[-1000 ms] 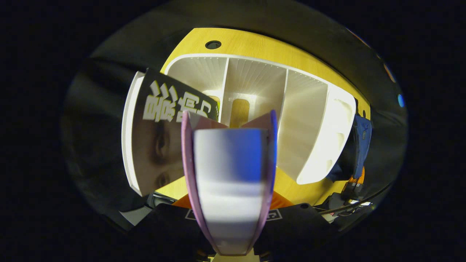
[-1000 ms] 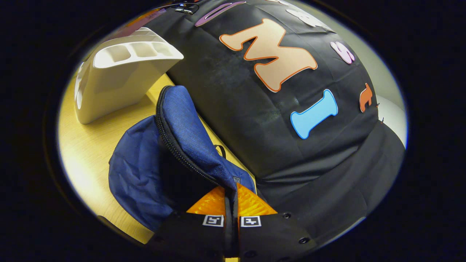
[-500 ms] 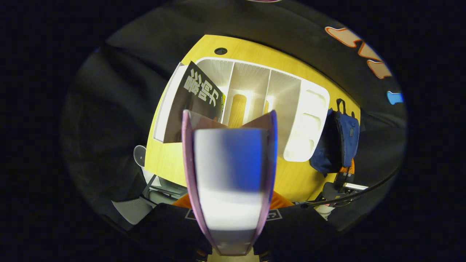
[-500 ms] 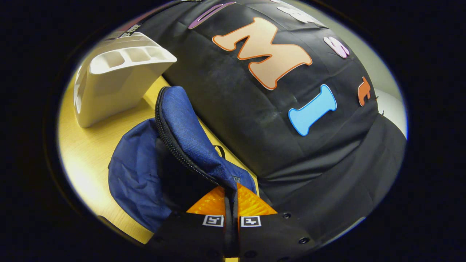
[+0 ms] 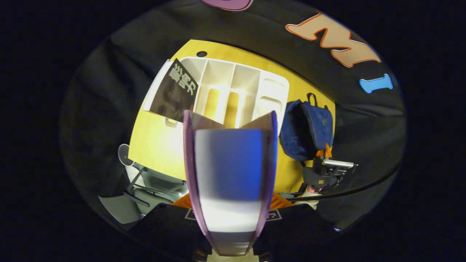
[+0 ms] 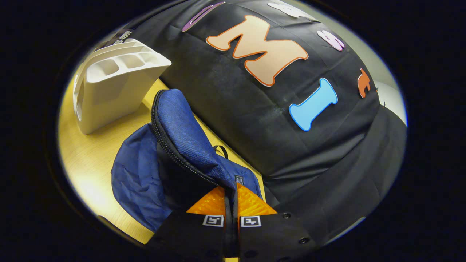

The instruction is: Open the schoolbag, grab two books from the bookshelf and put them into the schoolbag.

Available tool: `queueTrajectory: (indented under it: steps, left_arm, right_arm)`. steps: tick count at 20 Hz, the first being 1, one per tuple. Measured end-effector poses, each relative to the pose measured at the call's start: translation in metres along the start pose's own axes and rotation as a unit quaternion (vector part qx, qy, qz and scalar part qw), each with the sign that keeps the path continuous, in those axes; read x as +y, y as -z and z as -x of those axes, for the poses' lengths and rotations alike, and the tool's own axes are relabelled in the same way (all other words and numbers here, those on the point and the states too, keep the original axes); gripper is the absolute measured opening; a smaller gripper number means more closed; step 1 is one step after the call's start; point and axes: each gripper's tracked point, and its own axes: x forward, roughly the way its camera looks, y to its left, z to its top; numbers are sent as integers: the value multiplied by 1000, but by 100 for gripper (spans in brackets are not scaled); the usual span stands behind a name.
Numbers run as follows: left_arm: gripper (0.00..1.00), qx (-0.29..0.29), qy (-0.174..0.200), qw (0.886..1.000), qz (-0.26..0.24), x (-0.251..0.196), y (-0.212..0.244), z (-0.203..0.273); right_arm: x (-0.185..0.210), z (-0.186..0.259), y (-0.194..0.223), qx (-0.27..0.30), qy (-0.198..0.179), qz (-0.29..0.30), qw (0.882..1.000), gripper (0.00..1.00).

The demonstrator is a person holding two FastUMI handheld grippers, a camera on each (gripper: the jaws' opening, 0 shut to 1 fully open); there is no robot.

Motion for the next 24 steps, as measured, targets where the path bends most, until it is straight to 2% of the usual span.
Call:
queueTrajectory:
  steps: [6, 10, 15, 19, 22, 24]
  left_arm:
    - [39, 20, 82, 996, -11, -79, 14, -34]
    - [39, 13, 110, 993, -27, -115, 10, -74]
    - [39, -20, 173, 984, -24, -166, -7, -127]
    - [39, -44, 204, 978, -4, -196, -18, -162]
    - [39, -81, 229, 970, -15, -223, -34, -190]
    - [39, -103, 259, 960, -21, -244, -43, -205]
  right_arm:
    - [-6, -1, 3, 12, -7, -53, 998, 3]
    - [-9, -3, 4, 20, -11, -86, 996, 3]
    - [-19, -4, 6, 29, -12, -140, 990, 5]
    - [-31, -3, 8, 29, -16, -168, 985, 3]
    - [-42, -1, 9, 30, -21, -192, 981, 3]
    - [-49, 0, 10, 28, -25, -207, 978, 3]
